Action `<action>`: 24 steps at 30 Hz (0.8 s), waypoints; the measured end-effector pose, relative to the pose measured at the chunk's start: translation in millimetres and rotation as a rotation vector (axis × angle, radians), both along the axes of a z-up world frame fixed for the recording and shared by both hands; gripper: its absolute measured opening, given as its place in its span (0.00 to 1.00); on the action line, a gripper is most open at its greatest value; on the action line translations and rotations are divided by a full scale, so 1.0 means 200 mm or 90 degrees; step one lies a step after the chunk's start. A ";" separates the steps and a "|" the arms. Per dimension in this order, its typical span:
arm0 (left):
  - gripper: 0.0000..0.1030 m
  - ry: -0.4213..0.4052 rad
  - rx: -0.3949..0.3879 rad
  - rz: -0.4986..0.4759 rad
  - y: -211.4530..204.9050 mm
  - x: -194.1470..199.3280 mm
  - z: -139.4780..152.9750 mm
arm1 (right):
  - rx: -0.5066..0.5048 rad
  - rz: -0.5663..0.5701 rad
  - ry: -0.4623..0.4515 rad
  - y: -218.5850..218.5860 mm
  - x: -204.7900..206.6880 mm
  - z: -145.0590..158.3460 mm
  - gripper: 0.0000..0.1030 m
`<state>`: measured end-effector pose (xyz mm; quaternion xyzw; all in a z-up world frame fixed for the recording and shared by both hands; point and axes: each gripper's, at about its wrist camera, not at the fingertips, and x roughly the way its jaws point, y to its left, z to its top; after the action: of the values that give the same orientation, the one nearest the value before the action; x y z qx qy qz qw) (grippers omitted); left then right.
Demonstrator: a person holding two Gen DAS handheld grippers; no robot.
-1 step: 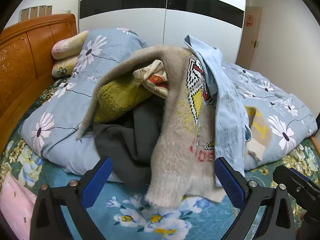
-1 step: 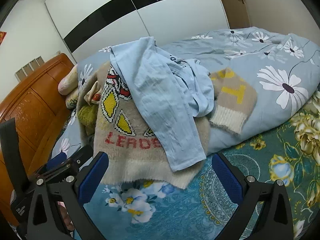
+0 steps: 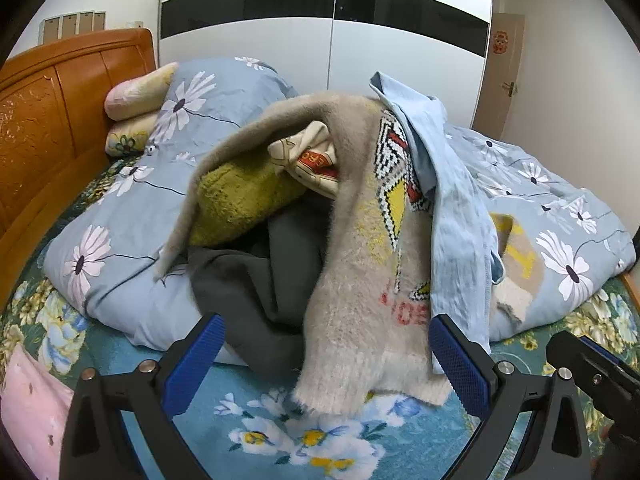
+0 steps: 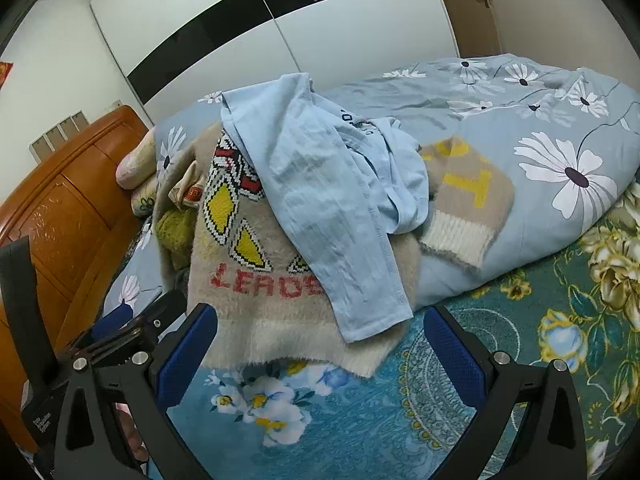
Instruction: Fold clothes
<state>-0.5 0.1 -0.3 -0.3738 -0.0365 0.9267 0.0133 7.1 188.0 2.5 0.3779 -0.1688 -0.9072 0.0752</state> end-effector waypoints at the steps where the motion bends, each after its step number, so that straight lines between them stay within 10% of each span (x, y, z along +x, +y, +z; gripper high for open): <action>1: 1.00 -0.002 0.002 0.000 0.00 0.00 0.00 | -0.002 0.002 0.000 0.00 0.00 0.00 1.00; 24: 1.00 0.012 0.076 -0.004 -0.10 0.09 0.08 | 0.100 0.026 -0.014 -0.17 0.03 0.16 1.00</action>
<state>16.7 -19.5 15.3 -0.3637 -0.0907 0.9263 0.0388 13.8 154.4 34.6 0.3957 -0.0902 -0.9119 0.0616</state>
